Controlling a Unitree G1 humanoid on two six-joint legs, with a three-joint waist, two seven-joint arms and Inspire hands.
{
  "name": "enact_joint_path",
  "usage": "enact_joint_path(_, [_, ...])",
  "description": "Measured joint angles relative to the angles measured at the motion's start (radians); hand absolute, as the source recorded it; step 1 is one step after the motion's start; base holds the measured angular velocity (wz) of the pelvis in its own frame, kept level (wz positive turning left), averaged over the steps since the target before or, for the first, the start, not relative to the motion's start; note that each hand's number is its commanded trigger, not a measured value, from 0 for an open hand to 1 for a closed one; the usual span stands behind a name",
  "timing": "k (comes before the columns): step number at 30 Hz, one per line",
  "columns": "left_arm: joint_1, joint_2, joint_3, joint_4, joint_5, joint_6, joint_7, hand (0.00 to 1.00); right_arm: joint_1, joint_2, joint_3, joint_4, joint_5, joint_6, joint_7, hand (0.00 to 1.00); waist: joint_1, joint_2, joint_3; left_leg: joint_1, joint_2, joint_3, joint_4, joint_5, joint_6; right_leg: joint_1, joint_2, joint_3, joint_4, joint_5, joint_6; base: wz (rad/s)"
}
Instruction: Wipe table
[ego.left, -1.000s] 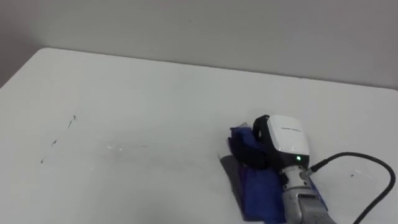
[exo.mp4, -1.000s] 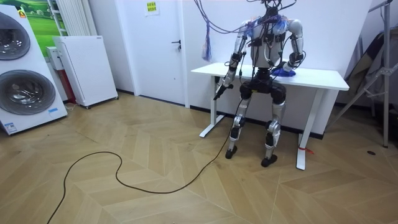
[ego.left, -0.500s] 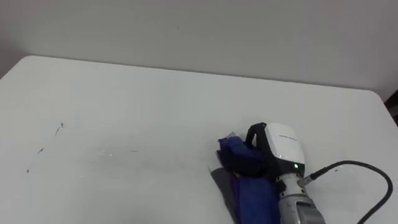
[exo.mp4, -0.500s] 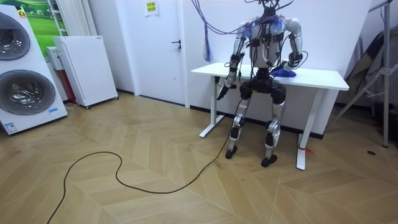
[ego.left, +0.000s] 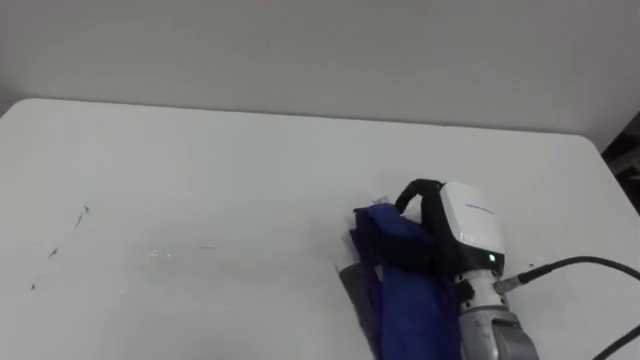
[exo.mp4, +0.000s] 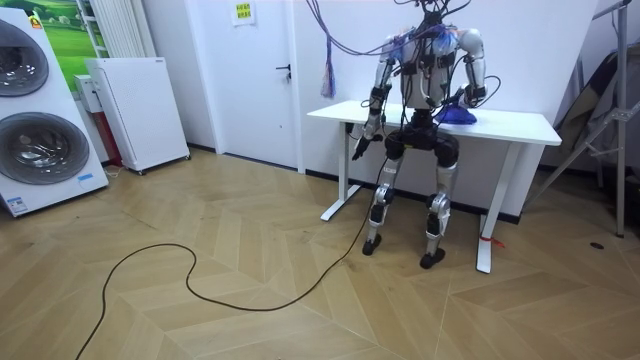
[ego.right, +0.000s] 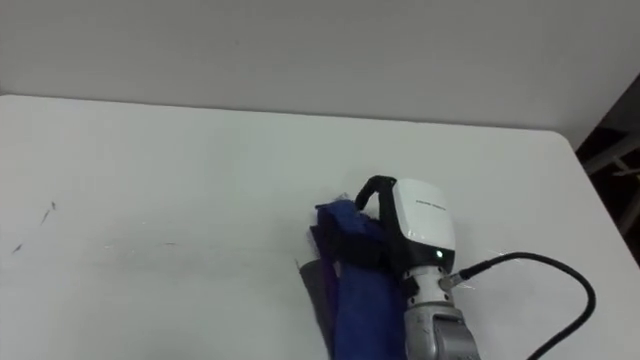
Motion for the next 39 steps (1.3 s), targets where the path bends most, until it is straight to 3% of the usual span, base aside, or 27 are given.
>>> enact_joint_path(7, [0.010,0.001,0.031,0.005,0.000,-0.001,-0.027,0.00,0.000,-0.003,-0.111,-0.034,0.030,-0.025,-0.033,0.00,-0.004,-0.009,0.0058,0.006,-0.007,0.006,-0.003,0.000,0.003,0.000,0.001,0.033,0.002,-0.003,0.004,-0.02])
enact_joint_path(22, [0.011,0.002,0.063,0.017,0.000,-0.001,-0.052,0.00,-0.002,-0.007,-0.207,-0.081,0.145,-0.039,-0.140,0.00,-0.030,-0.013,0.0041,0.012,-0.008,0.009,-0.005,0.001,0.004,0.003,0.001,0.036,0.004,-0.006,0.010,0.00])
enact_joint_path(26, [0.022,0.008,0.083,0.017,0.000,0.000,-0.059,0.00,0.002,-0.019,-0.231,-0.074,0.145,-0.039,-0.182,0.00,-0.053,-0.016,0.0043,0.012,-0.008,0.008,-0.005,0.001,0.004,0.003,0.001,0.036,0.002,-0.007,0.011,0.00])
enact_joint_path(31, [0.025,0.008,0.103,0.015,0.000,0.000,-0.059,0.00,0.024,-0.022,-0.297,0.012,0.165,-0.040,-0.220,0.00,-0.076,-0.027,0.0001,0.012,-0.009,0.008,-0.005,0.001,0.004,0.003,0.001,0.036,0.002,-0.007,0.012,0.00])
enact_joint_path(39, [0.044,0.015,0.151,-0.003,-0.001,-0.001,-0.056,0.00,0.052,-0.035,-0.421,0.235,0.352,-0.038,-0.282,0.00,-0.105,-0.032,-0.0003,0.020,-0.009,0.018,-0.005,0.000,0.006,0.002,0.000,0.044,0.012,-0.012,0.015,-0.02])
